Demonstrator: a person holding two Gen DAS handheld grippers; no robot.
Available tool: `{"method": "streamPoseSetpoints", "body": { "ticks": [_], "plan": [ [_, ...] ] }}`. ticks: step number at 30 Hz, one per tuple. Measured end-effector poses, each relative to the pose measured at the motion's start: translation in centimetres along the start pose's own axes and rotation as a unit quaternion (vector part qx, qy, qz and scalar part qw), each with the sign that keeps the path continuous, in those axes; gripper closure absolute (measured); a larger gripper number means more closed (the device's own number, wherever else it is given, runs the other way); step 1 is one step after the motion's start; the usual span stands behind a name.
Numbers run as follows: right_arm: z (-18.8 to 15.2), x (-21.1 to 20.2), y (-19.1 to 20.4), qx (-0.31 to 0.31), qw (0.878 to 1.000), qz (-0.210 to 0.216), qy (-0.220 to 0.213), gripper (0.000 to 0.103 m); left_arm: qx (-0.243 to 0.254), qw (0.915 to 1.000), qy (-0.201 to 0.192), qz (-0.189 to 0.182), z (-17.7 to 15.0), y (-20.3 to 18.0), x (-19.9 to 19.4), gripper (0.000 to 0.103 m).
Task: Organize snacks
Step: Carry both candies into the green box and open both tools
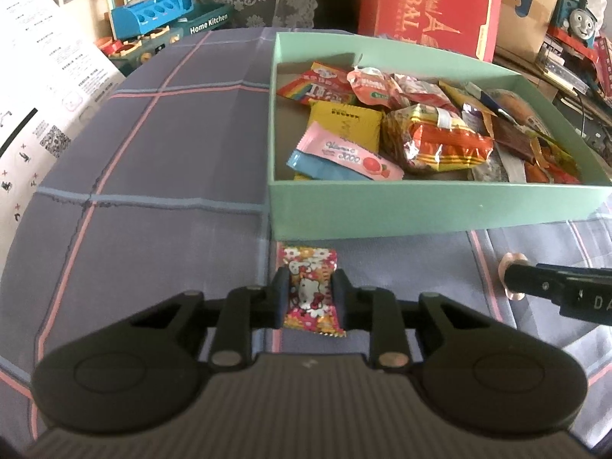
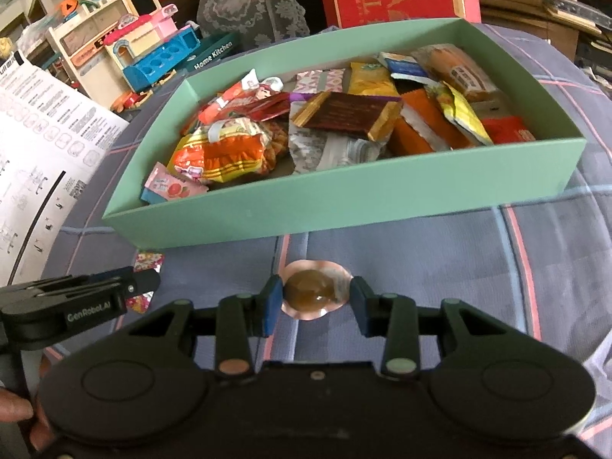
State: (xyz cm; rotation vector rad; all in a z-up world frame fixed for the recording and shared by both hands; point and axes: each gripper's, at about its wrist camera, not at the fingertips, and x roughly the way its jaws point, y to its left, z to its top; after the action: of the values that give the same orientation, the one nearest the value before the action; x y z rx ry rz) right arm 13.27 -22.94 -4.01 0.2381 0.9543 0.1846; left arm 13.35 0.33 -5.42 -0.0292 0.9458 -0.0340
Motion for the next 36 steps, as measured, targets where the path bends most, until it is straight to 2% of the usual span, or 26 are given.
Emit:
{"method": "streamPoseSetpoints", "body": {
  "ticks": [10,18,23,28,34,36],
  "plan": [
    [-0.6,-1.7,-0.5,0.012,1.0,0.002,-0.013,0.066,0.005,0.9998,-0.004,-0.02,-0.9,-0.3,-2.0,0.08],
    [0.8,-4.4,0.0,0.006,0.999,0.023,-0.044,0.066,0.016,0.9975,-0.046,-0.051,0.7,-0.8,-5.6,0.08],
    [3.6,-5.8,0.1,0.003,0.996,0.038,-0.077,0.066,0.027,0.995,-0.077,-0.057,3.9,-0.8,-6.5,0.08],
    [8.3,-4.9,-0.4,0.012,0.995,0.036,-0.095,0.066,0.029,0.994,-0.094,-0.049,8.2,-0.4,-5.6,0.08],
    [13.4,-2.8,-0.2,0.013,0.993,0.033,-0.112,0.065,0.023,0.995,-0.09,-0.036,12.2,0.1,-2.9,0.08],
    [14.5,-2.0,0.1,0.009,0.993,0.032,-0.115,0.062,0.026,0.9955,-0.085,-0.032,13.0,0.1,-2.0,0.08]
  ]
}}
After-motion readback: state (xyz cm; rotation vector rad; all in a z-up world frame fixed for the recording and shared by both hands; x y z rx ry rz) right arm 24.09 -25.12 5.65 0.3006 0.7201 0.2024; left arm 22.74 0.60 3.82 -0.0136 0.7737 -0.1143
